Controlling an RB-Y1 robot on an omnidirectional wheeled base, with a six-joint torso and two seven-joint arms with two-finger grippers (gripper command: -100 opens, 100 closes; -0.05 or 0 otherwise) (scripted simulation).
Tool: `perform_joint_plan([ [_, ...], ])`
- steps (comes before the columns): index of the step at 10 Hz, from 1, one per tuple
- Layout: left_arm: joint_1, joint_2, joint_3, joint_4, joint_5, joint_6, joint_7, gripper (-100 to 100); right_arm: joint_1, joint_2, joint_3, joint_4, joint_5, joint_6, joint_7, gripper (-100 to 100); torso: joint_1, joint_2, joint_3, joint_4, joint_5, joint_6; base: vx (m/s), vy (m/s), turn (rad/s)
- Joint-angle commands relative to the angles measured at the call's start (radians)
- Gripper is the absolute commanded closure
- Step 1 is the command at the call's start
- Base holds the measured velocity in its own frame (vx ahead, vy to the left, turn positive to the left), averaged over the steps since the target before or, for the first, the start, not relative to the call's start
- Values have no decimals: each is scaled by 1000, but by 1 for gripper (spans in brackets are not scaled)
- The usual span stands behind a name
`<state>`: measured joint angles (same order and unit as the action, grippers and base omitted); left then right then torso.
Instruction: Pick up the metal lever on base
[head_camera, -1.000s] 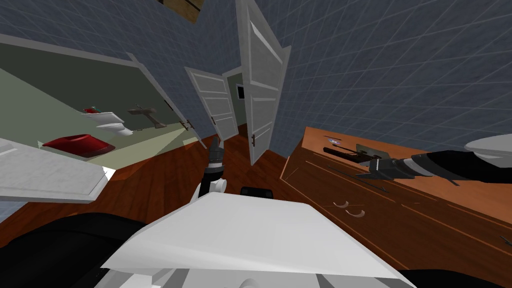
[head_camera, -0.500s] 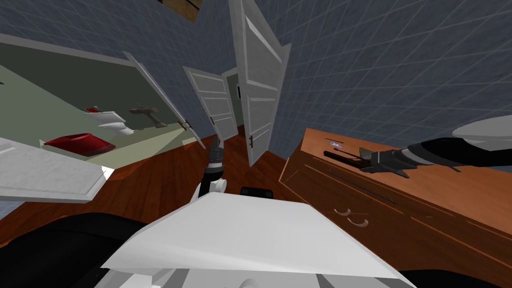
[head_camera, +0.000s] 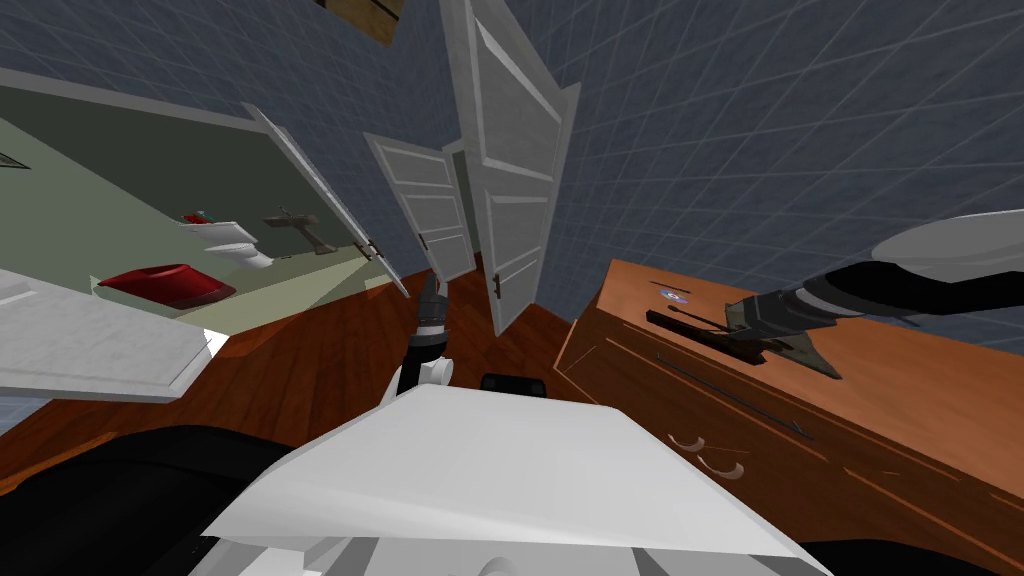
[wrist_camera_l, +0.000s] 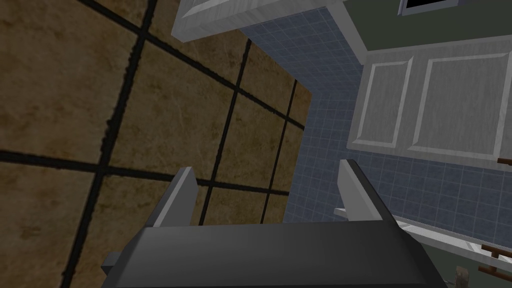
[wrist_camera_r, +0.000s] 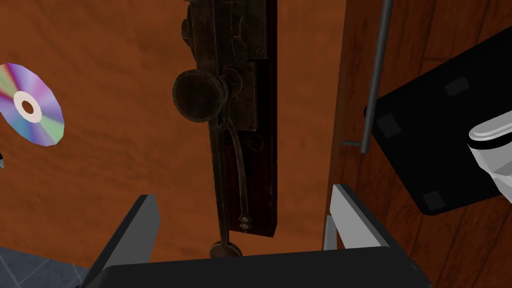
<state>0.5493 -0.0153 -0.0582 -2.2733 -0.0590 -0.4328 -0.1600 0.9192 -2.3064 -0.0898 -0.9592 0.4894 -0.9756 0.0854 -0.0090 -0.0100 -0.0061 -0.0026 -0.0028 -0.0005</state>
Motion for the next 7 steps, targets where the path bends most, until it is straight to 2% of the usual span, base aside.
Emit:
perform_joint_plan([
  [1, 0, 0, 0, 0, 0, 0, 0, 0, 28, -19, 11, -2, -3, -1, 8, -100, 0, 0, 0, 0, 0, 0, 83, -136, 27],
  [2, 0, 0, 0, 0, 0, 0, 0, 0, 28, -13, 0, 5, -6, -1, 9, -100, -2, 1, 0, 0, 0, 0, 34, -67, 15],
  [3, 0, 0, 0, 0, 0, 0, 0, 0, 30, -14, 0, 6, -7, -1, 11, 0, 2, 3, 2, 1, 0, 0, 7, -12, 2],
  [4, 0, 0, 0, 0, 0, 0, 0, 0, 44, 14, 4, -5, -4, 31, 21, -100, 5, 5, 3, 1, 1, 0, 8, 7, 79],
  [5, 0, 0, 0, 0, 0, 0, 0, 0, 44, 14, 4, -5, -4, 31, 21, -100, 7, 6, 4, 2, 2, 0, 7, 13, 51],
  [6, 0, 0, 0, 0, 0, 0, 0, 0, 27, 11, 14, -17, 3, 31, 10, -100, 8, 7, 4, 2, 2, 0, 0, 0, 0],
  [7, 0, 0, 0, 0, 0, 0, 0, 0, 29, 12, 12, -15, 2, 32, 12, 100, 8, 7, 4, 2, 2, 0, 0, 0, 0],
])
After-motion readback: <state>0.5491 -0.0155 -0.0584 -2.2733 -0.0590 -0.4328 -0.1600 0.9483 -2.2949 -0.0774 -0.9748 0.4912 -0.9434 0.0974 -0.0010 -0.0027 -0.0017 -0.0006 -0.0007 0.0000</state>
